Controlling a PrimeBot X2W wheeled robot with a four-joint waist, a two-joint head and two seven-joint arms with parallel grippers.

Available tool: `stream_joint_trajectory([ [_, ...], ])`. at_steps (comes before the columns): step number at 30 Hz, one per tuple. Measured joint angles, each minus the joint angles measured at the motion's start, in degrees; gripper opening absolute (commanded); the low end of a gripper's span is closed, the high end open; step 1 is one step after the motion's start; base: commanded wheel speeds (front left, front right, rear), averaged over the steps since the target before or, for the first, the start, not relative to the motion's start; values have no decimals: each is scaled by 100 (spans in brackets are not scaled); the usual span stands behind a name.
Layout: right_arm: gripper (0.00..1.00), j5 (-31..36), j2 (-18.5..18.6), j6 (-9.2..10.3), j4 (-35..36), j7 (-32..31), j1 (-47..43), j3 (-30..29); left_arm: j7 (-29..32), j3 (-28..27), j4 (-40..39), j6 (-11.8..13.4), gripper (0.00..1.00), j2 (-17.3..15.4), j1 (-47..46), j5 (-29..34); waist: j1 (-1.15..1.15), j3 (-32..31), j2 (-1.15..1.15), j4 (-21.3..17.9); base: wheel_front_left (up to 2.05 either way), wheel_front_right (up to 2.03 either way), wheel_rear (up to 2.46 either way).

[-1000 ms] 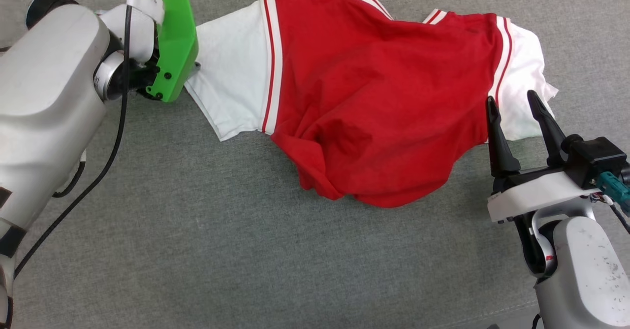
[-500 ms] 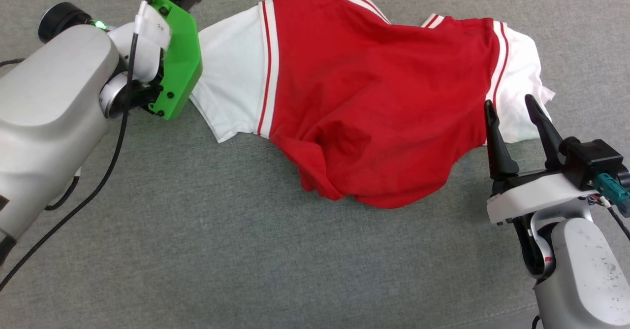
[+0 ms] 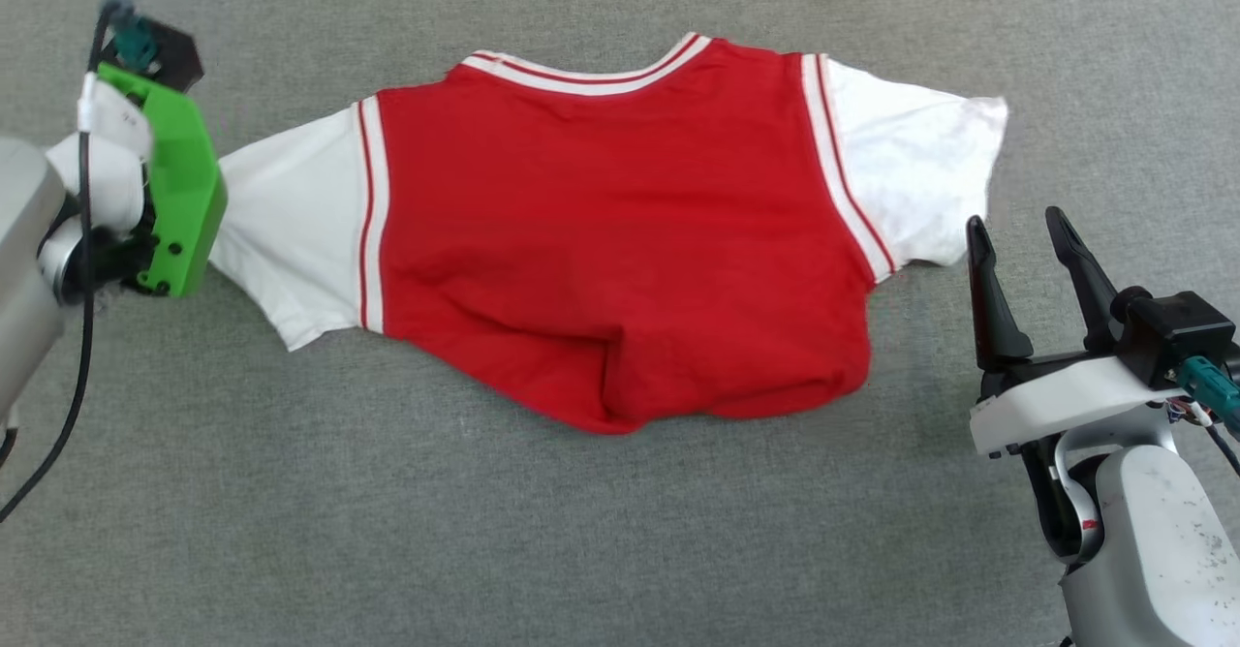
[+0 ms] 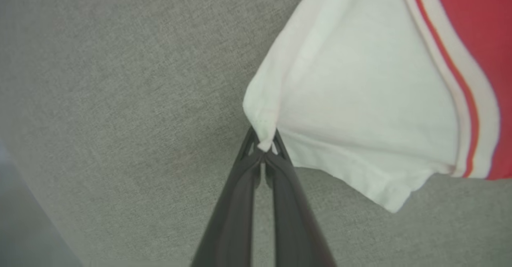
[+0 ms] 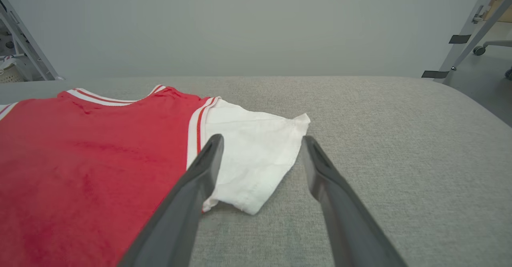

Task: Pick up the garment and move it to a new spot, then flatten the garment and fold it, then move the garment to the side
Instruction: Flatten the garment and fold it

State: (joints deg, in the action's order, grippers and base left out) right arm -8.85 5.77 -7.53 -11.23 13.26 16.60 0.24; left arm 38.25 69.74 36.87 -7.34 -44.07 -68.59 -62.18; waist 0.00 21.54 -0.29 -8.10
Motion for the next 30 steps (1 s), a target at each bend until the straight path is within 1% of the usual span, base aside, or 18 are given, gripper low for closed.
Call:
stream_joint_trajectory([
  [4,100,0,23,0,21,-40,-2,-12,-198,-25,270,4,0,-33,244,-101,0,3,0,-21,0,0,0],
  [7,100,-11,37,0,35,-42,-10,-37,-453,-62,453,44,0,26,383,-133,0,28,0,-56,0,0,0],
  [8,100,-19,45,0,38,-49,-14,-58,-559,-70,502,63,18,62,395,-126,0,25,0,-54,0,0,0],
  [9,100,-25,62,0,44,-71,-21,-82,-731,-83,558,82,100,108,406,-91,0,14,0,-49,0,0,0],
  [11,100,-26,89,0,59,-99,-42,-145,-1003,-108,653,104,100,205,441,-69,0,-28,0,-32,0,0,0],
  [13,100,-26,154,0,98,-116,-71,-264,-1408,-158,714,104,100,307,511,-34,0,-100,0,3,0,0,0],
  [16,100,-23,288,0,170,-172,-99,-404,-2198,-213,742,108,100,357,577,93,0,-251,0,79,0,0,0],
  [18,100,-21,386,0,248,-229,-99,-481,-2828,-327,744,183,100,364,602,246,0,-358,0,137,0,0,0],
  [20,100,-3,506,0,352,-325,-95,-612,-3518,-448,711,327,100,379,659,343,0,-475,0,213,0,0,0],
  [22,100,24,610,0,486,-443,-79,-726,-4041,-537,650,469,100,392,758,396,0,-570,0,290,0,0,0],
  [24,100,65,790,0,615,-581,3,-810,-4555,-635,519,644,100,403,909,405,0,-650,0,393,0,0,0],
  [27,100,64,1065,0,802,-737,263,-855,-5063,-802,270,944,100,416,1152,415,0,-733,0,541,0,0,0],
  [28,100,64,1151,0,832,-788,350,-856,-5141,-878,169,1033,100,420,1229,415,0,-750,0,585,0,0,0],
  [30,100,59,1378,0,883,-933,572,-855,-5248,-1063,-112,1303,100,430,1406,434,0,-777,0,693,0,0,0],
])
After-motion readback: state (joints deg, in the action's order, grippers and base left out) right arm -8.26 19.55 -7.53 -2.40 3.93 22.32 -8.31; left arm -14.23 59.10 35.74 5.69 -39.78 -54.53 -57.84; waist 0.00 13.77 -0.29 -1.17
